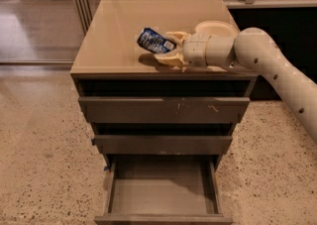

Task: Pick pepsi can from bottom drawer and place on counter

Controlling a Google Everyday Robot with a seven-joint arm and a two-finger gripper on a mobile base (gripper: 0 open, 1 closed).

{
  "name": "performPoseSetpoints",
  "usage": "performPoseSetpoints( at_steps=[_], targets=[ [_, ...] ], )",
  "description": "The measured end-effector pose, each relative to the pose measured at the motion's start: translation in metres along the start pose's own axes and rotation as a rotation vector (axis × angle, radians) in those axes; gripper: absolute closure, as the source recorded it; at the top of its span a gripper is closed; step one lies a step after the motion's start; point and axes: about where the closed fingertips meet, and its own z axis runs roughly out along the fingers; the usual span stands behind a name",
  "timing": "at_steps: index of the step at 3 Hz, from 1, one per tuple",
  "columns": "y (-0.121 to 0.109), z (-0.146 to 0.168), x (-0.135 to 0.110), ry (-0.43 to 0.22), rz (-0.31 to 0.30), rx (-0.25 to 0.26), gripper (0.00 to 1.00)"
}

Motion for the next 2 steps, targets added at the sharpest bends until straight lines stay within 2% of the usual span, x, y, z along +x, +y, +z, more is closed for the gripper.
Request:
performPoseSetpoints(
  at_steps=[2],
  targets=[
    [0.0, 0.0001, 0.0, 0.0, 0.0, 0.0, 0.35]
  ],
)
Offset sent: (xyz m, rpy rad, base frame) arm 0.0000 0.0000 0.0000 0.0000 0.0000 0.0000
